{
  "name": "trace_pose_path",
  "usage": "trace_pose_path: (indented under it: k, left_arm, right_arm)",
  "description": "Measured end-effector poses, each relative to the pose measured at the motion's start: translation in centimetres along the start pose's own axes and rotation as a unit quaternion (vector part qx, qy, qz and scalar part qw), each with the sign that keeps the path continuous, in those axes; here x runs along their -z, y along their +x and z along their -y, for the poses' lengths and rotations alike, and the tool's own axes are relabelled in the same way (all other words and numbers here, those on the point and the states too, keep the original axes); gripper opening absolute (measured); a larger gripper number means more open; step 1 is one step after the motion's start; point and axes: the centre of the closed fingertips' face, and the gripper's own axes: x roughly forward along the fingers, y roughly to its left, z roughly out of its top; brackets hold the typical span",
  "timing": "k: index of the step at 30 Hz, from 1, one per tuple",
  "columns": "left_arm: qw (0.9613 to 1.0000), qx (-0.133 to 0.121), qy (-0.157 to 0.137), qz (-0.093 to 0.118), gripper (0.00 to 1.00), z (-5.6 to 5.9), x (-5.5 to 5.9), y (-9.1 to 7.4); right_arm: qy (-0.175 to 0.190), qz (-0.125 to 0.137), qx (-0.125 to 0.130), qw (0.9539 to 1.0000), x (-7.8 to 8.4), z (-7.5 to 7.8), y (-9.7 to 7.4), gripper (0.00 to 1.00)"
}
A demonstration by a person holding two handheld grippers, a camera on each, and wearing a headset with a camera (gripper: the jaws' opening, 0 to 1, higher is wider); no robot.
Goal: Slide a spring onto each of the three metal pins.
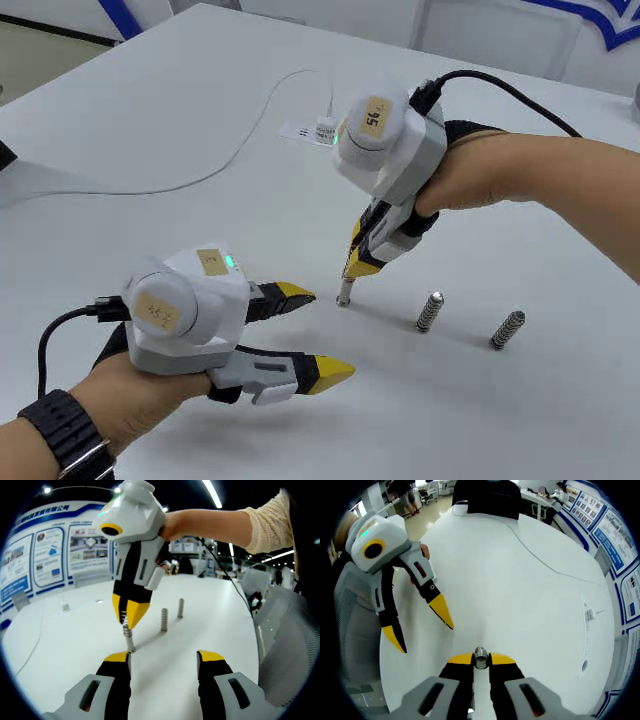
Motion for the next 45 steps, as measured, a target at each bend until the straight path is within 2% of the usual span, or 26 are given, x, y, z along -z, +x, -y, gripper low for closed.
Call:
trace_pose_path:
  k: [16,28,45]
  left_arm:
    - [1.0000,-0.004,-0.002,-0.004,0.53,-0.1,0.2,-0.2]
    - [1.0000,-0.005,-0.004,-0.006,0.53,-0.1,0.4,-0.2]
    - [0.9999,-0.009,-0.005,-0.004,0.53,-0.4,0.3,-0.3]
  right_arm:
    - [0.018,-0.006,-0.014,0.9997,0.7,-0.9,2.1,0.13]
    - [0.021,-0.009,-0.022,0.9995,1.1,-1.9,2.7,0.13]
    - [0.018,0.000,-0.021,0.9996,1.0,-1.8,3.2,0.16]
